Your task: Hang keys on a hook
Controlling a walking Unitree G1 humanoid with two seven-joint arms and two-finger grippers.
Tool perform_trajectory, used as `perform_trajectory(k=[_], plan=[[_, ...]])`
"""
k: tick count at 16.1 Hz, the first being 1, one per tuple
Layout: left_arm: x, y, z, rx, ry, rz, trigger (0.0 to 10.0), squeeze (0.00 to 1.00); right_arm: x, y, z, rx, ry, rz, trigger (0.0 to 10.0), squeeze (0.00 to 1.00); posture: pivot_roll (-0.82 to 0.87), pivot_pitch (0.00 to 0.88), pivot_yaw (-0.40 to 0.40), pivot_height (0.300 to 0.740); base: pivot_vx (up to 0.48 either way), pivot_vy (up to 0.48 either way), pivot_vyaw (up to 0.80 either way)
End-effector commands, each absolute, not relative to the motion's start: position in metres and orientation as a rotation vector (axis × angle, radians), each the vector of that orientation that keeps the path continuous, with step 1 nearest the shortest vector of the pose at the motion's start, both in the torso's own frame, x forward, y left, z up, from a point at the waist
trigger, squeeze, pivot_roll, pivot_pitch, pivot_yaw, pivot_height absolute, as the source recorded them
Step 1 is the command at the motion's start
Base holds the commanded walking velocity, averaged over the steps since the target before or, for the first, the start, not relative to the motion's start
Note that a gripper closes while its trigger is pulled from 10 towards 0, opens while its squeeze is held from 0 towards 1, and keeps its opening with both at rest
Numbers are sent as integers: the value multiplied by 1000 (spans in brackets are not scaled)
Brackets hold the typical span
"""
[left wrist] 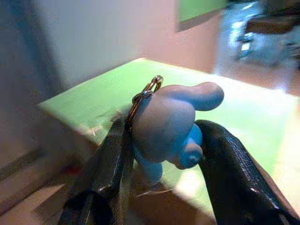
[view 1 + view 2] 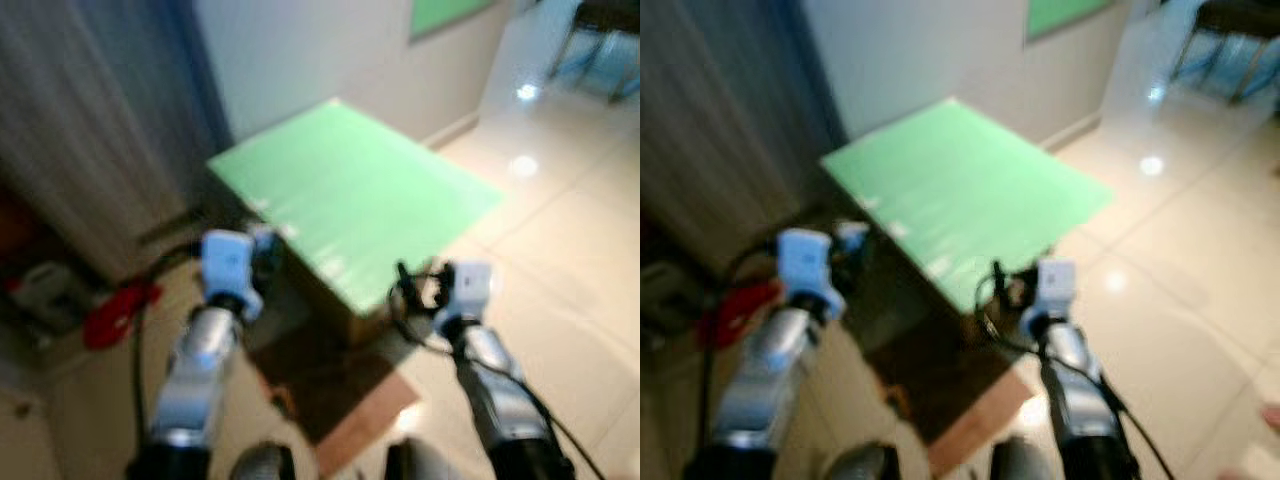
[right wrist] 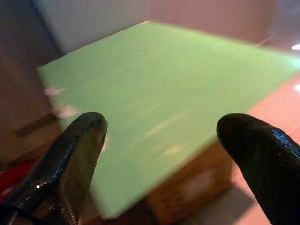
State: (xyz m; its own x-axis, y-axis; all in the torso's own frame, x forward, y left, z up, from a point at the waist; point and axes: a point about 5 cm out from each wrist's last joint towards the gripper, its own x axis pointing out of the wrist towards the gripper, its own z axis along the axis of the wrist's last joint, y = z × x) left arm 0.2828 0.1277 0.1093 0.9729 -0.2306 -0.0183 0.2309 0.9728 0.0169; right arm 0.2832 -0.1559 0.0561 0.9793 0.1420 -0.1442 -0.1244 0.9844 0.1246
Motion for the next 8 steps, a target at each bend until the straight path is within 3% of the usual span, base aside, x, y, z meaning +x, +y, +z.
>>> perform_trajectory(k=[1,3,4,8], plan=[[285,136,109,60,24,-206,0,0,280,-148,51,124,175,142,10000,0,-129,86,104,701,0,-469,0],[288,135,104,86,48,-200,0,0,279,-147,51,131,175,157,10000,0,-130,79,104,701,0,-458,0],[291,130,102,108,61,-206,0,0,278,-146,49,127,189,159,10000,0,-133,73,101,701,0,0,606],[292,130,100,115,74,-209,0,0,276,-147,47,107,197,166,10000,0,-134,75,100,701,0,0,0]])
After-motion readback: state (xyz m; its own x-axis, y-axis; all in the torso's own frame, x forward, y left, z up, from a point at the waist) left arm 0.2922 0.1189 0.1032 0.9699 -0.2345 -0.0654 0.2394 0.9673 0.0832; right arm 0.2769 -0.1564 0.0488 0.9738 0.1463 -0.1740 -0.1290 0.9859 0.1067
